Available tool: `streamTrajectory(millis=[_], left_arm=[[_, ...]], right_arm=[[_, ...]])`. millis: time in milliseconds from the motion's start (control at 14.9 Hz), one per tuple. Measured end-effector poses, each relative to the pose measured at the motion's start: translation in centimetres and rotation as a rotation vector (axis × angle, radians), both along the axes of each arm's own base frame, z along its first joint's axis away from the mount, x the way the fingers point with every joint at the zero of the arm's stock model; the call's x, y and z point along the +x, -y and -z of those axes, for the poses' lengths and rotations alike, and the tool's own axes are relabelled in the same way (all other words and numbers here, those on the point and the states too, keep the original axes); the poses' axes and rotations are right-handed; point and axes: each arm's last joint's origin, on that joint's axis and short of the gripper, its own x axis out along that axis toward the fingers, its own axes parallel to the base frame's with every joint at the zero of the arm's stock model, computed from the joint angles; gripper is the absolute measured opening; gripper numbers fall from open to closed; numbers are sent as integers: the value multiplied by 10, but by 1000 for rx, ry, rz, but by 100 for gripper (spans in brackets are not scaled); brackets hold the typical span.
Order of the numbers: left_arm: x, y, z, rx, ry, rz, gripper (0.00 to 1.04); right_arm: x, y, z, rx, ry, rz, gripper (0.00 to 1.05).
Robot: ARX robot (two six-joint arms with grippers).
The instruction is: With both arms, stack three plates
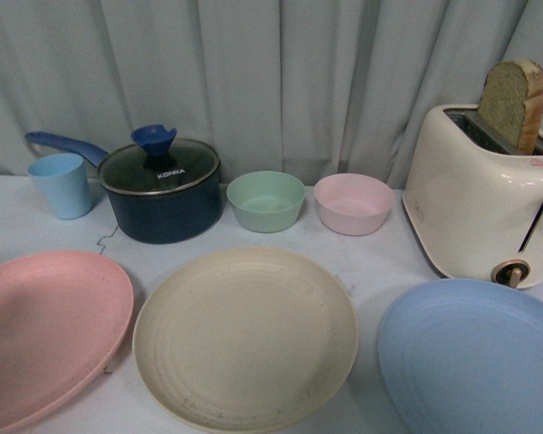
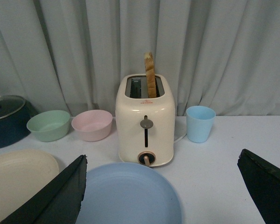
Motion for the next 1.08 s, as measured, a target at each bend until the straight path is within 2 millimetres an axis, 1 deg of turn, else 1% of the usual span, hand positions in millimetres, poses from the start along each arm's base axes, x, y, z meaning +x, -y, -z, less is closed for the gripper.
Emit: streamTrajectory(millis=[67, 269, 403, 470, 605, 1075], left_arm=[[-1, -1, 8, -8, -29, 22, 98], [3, -6, 20, 48, -25, 54, 98], [2, -12, 37, 45, -59, 25, 98], [2, -15, 42, 49, -52, 13, 98], [7, -21, 46, 57, -32, -14, 98], [6, -22, 82, 14, -84, -65, 98]], right_arm=[[0, 0, 0, 0, 0, 0, 98], [0, 0, 0, 0, 0, 0, 98], [0, 0, 0, 0, 0, 0, 98], [0, 0, 0, 0, 0, 0, 98], [0, 0, 0, 0, 0, 0, 98], [0, 0, 0, 0, 0, 0, 98]])
